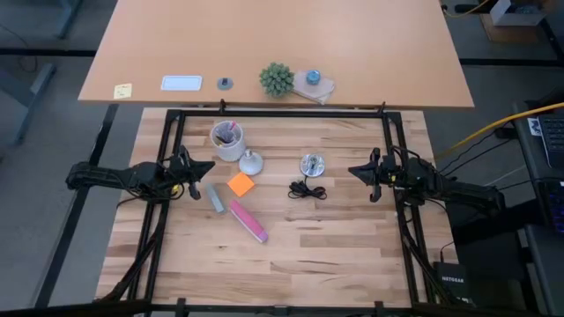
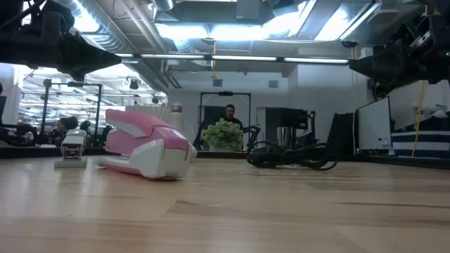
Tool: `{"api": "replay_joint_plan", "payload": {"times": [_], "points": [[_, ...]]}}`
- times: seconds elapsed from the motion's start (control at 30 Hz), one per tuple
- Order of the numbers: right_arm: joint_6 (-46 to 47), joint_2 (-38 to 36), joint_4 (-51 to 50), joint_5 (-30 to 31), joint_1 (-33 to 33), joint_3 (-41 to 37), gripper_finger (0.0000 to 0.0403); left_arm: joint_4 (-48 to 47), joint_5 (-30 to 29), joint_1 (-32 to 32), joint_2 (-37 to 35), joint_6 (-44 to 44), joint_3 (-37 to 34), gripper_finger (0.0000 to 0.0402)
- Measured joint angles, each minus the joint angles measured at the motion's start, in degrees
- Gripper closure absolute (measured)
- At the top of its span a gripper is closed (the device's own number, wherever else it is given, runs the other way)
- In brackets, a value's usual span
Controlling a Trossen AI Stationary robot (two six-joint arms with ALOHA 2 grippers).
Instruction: Screw lightbulb
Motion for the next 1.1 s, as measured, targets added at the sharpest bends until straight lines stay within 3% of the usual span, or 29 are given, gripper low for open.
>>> {"api": "replay_joint_plan", "payload": {"times": [0.17,0.33,0.57,0.7,0.9,1.1], "points": [[0.01,0.0,0.8,-0.04,0.0,0.02,0.0397,0.02,0.0,-0.02,0.01,1.62,0.01,0.0402],[-0.01,-0.01,1.51,-0.04,0.0,0.02,0.0397,0.56,-0.09,-0.01,0.01,-4.23,0.0,0.0402],[0.02,0.0,1.53,-0.04,0.0,0.02,0.0397,10.65,0.13,0.0,0.0,-12.27,0.0,0.0402],[0.02,-0.01,1.52,-0.04,0.0,0.02,0.0397,10.36,5.5,-0.02,0.83,-20.16,0.0,0.0402],[0.02,0.0,1.57,-0.04,0.0,-0.01,0.0397,14.21,9.28,-0.04,9.32,-25.73,0.0,0.0402],[0.72,-0.01,1.58,-0.04,0.0,0.02,0.0397,29.48,13.15,-0.07,24.27,-25.63,0.09,0.0402]]}}
